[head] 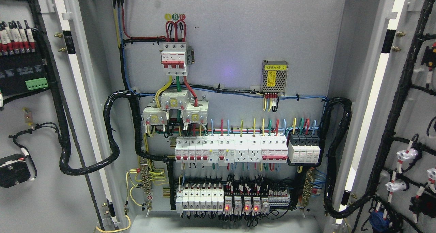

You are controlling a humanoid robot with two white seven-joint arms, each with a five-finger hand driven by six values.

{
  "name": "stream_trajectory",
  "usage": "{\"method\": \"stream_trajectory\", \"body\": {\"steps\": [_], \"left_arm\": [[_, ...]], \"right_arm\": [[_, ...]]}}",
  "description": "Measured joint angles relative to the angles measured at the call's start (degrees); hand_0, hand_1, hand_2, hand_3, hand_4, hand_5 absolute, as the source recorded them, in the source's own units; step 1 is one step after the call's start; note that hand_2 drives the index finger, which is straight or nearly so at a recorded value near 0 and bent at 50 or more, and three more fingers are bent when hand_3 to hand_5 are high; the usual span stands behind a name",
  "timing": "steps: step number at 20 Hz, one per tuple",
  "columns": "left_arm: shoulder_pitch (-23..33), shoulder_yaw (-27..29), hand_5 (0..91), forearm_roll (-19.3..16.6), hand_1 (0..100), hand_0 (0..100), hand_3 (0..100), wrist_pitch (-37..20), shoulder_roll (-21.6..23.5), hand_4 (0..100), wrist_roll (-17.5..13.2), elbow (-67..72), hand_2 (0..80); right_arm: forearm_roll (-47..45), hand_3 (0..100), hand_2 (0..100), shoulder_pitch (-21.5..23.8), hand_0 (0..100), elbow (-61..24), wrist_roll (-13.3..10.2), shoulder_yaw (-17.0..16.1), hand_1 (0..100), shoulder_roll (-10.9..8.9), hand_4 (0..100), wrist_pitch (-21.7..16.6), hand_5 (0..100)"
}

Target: Open door with both hands

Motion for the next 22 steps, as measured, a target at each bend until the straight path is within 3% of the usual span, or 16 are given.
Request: {"method": "stream_trajectory", "body": {"steps": [5,13,16,19,22], "left_arm": [[-2.93,-1.44,0.0,-2.84,0,0,0,0.0,-6.91,0,0.6,21.8,0.0],[-9.53,-1.7,0.0,-0.3,0,0,0,0.61,-13.62,0,0.96,57.29,0.0],[-11.1,-1.77,0.0,1.15,0,0,0,14.95,-15.38,0,0.67,65.29,0.0],[-12.41,-1.84,0.0,1.98,0,0,0,27.51,-16.7,0,0.41,71.28,0.0],[-13.25,-1.91,0.0,2.46,0,0,0,35.1,-17.73,0,0.34,75.76,0.0]], "right_arm": [[0.98,0,0,-2.15,0,15.02,-0.23,4.68,0,2.93,0,-0.11,0],[4.4,0,0,-11.69,0,49.34,-0.53,8.7,0,8.63,0,0.34,0],[8.67,0,0,-14.51,0,60.33,-1.5,9.58,0,10.18,0,4.7,0],[12.85,0,0,-16.58,0,68.69,-6.91,10.24,0,11.32,0,13.97,0],[16.53,0,0,-18.55,0,74.9,-12.52,10.74,0,12.33,0,22.12,0]]}}
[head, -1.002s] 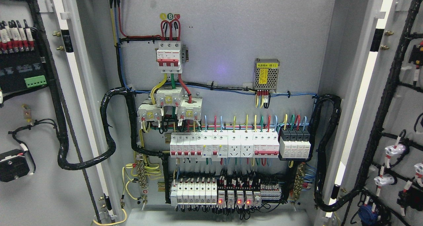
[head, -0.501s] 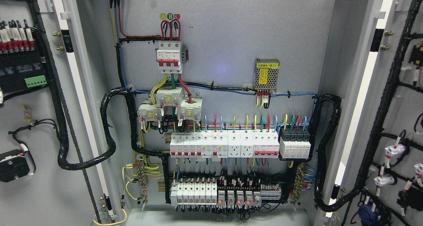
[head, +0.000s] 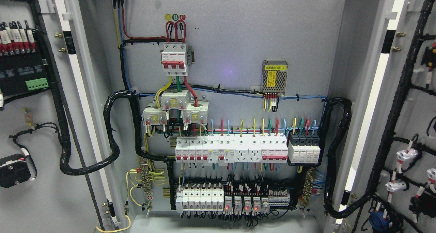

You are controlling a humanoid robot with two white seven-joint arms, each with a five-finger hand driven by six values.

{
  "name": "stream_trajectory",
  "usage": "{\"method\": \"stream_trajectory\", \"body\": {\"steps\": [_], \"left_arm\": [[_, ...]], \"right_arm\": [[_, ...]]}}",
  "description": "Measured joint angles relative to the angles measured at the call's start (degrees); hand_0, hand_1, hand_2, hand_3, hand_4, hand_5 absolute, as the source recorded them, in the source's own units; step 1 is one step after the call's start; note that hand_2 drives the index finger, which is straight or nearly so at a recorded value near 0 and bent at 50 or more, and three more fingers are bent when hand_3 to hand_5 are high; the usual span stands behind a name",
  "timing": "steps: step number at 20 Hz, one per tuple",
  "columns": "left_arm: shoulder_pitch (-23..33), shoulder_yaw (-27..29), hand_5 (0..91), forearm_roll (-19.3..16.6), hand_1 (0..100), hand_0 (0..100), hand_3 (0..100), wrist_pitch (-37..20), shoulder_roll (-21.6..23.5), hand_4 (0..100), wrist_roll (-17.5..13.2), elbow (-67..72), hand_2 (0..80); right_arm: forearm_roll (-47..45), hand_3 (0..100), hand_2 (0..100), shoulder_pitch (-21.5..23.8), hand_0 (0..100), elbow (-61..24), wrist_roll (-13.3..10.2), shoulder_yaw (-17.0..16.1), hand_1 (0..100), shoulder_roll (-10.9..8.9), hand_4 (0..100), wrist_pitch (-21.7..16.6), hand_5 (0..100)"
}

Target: Open door with both hands

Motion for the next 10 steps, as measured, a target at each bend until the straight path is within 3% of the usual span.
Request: {"method": "stream_trajectory", "body": {"steps": [5,10], "left_arm": [[-1.69,-0.12,0.0,0.4,0,0,0,3.94,-1.07,0,-0.18,5.34,0.0],[-2.7,-0.15,0.0,0.56,0,0,0,4.29,-1.8,0,-0.16,8.69,0.0]], "right_arm": [[3.86,0,0,-3.6,0,7.46,-3.18,0.61,0,1.6,0,12.05,0],[6.51,0,0,-6.08,0,10.56,-5.93,1.02,0,3.68,0,20.73,0]]}}
